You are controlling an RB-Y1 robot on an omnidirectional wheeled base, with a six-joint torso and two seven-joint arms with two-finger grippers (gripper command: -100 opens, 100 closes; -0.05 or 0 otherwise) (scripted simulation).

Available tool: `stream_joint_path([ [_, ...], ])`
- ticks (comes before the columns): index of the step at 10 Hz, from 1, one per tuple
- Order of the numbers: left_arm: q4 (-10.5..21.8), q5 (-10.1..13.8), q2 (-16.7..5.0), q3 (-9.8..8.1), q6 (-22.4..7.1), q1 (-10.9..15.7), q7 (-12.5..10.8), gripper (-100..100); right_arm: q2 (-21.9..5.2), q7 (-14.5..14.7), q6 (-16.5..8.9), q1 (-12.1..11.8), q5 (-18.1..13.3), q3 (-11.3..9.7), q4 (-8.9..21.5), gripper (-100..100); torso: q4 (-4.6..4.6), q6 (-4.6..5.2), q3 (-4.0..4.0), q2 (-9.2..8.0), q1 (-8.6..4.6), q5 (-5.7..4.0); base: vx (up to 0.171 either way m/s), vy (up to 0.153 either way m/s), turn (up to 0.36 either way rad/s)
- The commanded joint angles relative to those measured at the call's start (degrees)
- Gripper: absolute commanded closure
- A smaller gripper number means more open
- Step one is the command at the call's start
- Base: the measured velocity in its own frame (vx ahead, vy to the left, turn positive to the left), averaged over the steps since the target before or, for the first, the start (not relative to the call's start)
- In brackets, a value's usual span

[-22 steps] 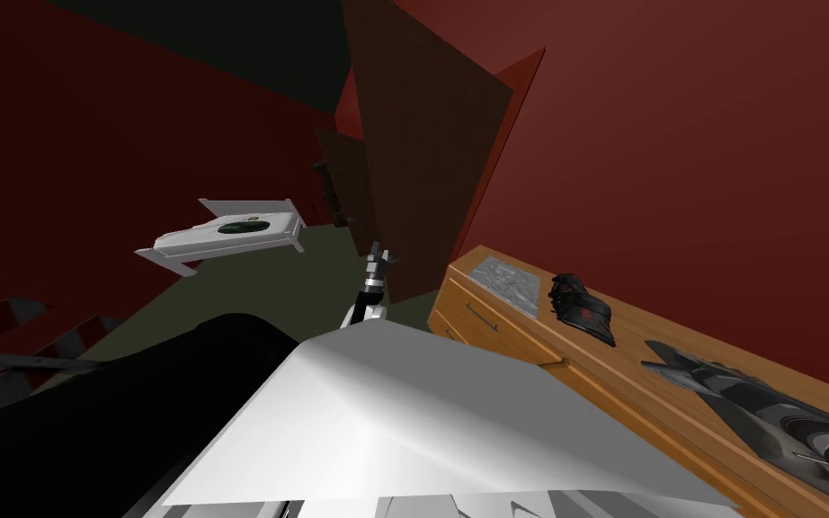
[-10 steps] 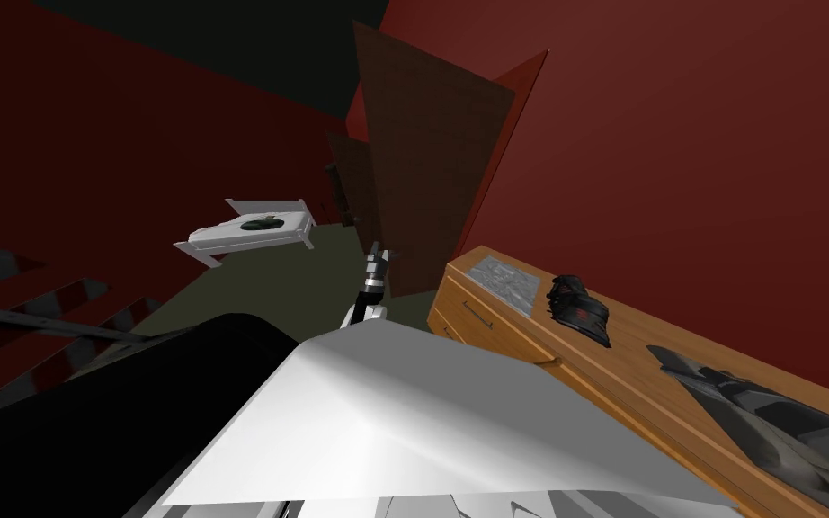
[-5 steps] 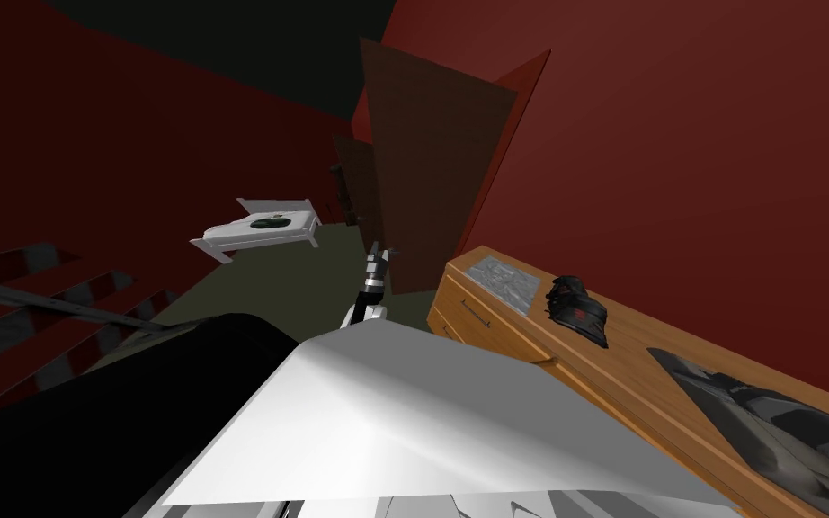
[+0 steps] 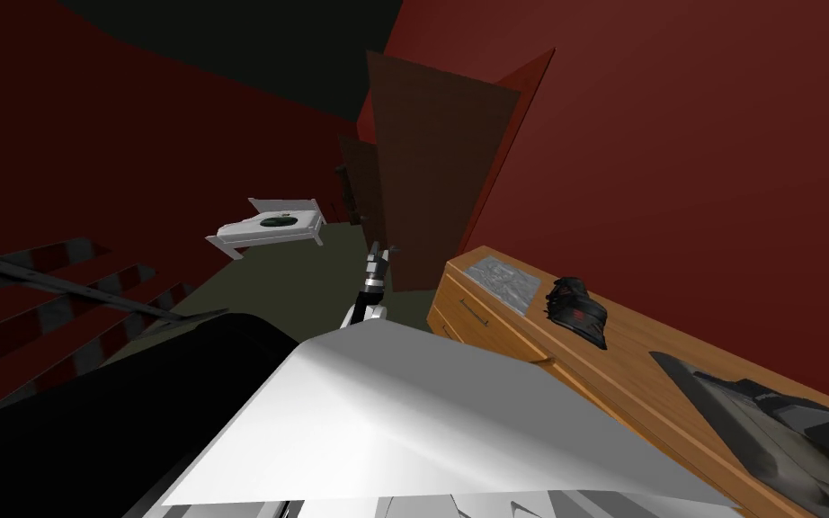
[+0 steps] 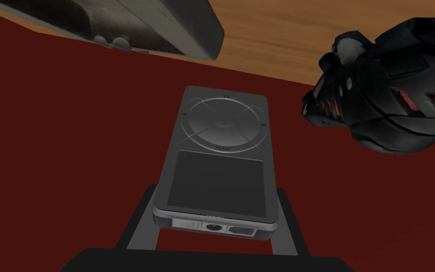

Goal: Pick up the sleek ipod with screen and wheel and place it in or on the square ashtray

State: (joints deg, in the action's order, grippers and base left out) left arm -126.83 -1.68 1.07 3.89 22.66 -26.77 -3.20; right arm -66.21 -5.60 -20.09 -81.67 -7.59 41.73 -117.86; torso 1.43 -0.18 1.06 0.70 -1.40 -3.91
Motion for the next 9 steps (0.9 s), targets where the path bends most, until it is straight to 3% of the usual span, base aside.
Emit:
stream_joint_path([
  [1, 0.00, 0.00, 0.00, 0.00, 0.00, 0.00, 0.00, 0, -0.08, -0.03, -0.49, -2.80, 0.18, 0.68, -2.86, 100, 0.00, 0.00, 0.00, 0.00, 0.00, 0.00, 0.001, 0.005, -0.016],
  [3, 0.00, 0.00, 0.00, 0.00, 0.00, 0.00, 0.00, 0, -0.09, -0.04, -0.50, -2.43, 0.16, 0.55, -2.67, 100, 0.02, -0.10, 0.06, 0.10, 0.13, 0.01, 0.002, 0.008, 0.001],
  [4, 0.00, 0.00, 0.00, 0.00, 0.00, 0.00, 0.00, 0, -0.08, 0.00, -0.44, -2.52, 0.14, 0.57, -2.82, 0, 0.01, -0.09, 0.06, 0.11, 0.09, 0.00, 0.000, 0.000, 0.000],
  [5, 0.00, 0.00, 0.00, 0.00, 0.00, 0.00, 0.00, 0, 0.16, 0.37, -0.45, -3.12, -0.40, -0.17, -3.00, 100, 0.01, -0.09, 0.06, 0.10, 0.06, -0.01, -0.093, 0.132, -0.055],
  [9, 0.00, 0.00, 0.02, 0.02, 0.00, 0.02, 0.00, 0, 0.86, 1.43, -0.57, -3.62, -2.47, -0.84, -2.67, 100, -0.19, 0.14, -0.49, -0.85, 0.98, 0.26, -0.179, 0.200, -0.093],
])
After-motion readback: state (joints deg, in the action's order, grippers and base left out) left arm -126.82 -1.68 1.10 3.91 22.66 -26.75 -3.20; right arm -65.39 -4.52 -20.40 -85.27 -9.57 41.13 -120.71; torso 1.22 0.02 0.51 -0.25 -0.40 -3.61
